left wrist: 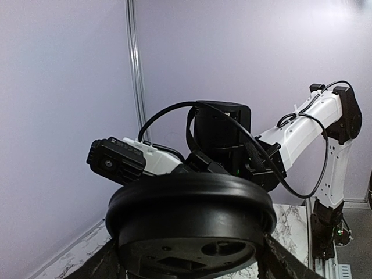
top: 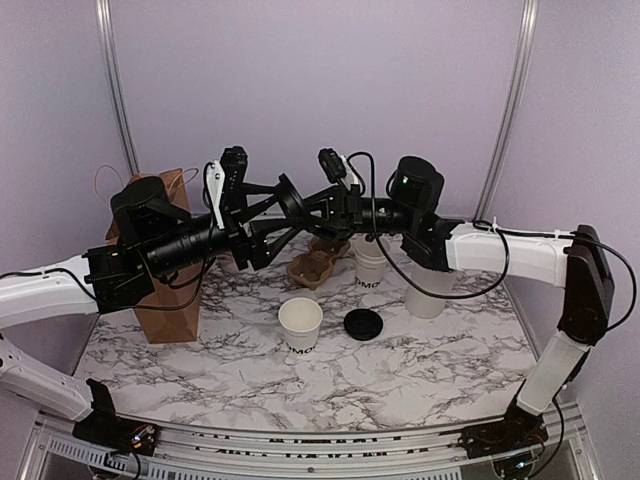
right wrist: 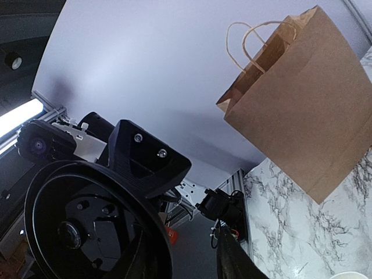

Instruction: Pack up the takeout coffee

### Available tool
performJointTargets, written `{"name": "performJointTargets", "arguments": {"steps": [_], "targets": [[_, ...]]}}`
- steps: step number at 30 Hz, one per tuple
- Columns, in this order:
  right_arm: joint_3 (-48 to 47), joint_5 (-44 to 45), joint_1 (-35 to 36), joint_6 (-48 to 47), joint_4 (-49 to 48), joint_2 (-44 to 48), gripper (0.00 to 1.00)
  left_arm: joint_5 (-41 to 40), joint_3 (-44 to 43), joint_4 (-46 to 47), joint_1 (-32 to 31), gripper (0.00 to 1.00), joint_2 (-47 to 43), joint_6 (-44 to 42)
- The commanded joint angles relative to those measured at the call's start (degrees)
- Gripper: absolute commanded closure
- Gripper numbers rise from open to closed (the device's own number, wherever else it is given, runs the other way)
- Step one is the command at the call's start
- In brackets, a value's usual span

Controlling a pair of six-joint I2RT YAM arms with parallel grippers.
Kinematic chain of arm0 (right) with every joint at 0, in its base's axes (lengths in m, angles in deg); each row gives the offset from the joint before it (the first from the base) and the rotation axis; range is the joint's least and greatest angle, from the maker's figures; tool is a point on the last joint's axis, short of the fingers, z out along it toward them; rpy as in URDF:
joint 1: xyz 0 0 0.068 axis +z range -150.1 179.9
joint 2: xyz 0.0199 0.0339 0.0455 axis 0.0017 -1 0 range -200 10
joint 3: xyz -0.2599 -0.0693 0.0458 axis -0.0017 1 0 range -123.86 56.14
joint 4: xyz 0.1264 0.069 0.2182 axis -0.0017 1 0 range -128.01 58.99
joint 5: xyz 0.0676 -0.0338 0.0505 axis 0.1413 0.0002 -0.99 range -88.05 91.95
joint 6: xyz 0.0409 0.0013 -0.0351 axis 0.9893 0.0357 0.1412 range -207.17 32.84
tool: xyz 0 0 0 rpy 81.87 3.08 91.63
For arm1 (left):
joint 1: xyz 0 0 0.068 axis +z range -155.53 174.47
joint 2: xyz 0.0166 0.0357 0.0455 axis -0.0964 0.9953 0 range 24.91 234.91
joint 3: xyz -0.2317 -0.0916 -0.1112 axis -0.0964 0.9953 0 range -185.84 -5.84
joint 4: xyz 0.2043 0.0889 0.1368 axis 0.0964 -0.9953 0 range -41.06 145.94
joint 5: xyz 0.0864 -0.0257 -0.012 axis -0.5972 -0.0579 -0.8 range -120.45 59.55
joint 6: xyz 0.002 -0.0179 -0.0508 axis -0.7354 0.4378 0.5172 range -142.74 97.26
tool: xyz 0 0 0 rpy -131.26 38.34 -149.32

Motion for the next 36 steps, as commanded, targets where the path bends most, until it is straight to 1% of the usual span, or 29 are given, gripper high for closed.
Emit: {"name": "performJointTargets", "arguments": {"steps": [1, 5, 10, 11, 14, 18, 23, 27, 32, 36], "targets": [[-2.90, 3.69, 0.07, -6.54, 8.37, 2.50, 0.60, -1.41, -0.38, 2.27, -0.14, 0.25, -0.07, 2.03], [-4.07, 9.33, -0.13, -14.55, 19.12, 5.58, 0.54, -2.75, -0.50, 0.14, -0.15, 0.24, -0.29, 3.78], [-5.18, 19.48, -0.22, -23.97, 32.24, 9.95, 0.53, -4.03, -1.69, -5.42, -0.13, 0.24, -0.28, 6.56], [-5.37, 22.63, -0.22, -25.58, 34.40, 10.58, 0.53, -4.28, -2.14, -6.99, -0.15, 0.24, -0.25, 7.26], [-5.78, 29.51, -0.30, -29.82, 40.58, 12.56, 0.53, -4.67, -4.35, -12.81, -0.12, 0.24, 0.29, 9.36], [-6.05, 36.66, -0.40, -34.04, 46.72, 14.19, 0.53, -5.24, -8.85, -24.78, -0.10, 0.24, 2.73, 12.63], [-5.77, 41.62, -0.72, -37.38, 51.35, 14.98, 0.52, -4.39, -12.84, -35.00, -0.12, 0.24, 6.35, 17.35], [-5.01, 45.06, -0.90, -39.41, 53.62, 15.35, 0.52, -5.11, -18.59, -45.38, -0.15, 0.24, 10.83, 19.23], [-1.23, 47.06, -1.34, -39.81, 52.98, 16.51, 0.52, -5.52, -24.18, -57.33, -0.11, 0.22, 16.19, 19.78], [1.61, 47.79, -1.54, -39.50, 52.12, 17.21, 0.52, -4.96, -27.88, -64.15, -0.12, 0.21, 20.34, 20.61]]}}
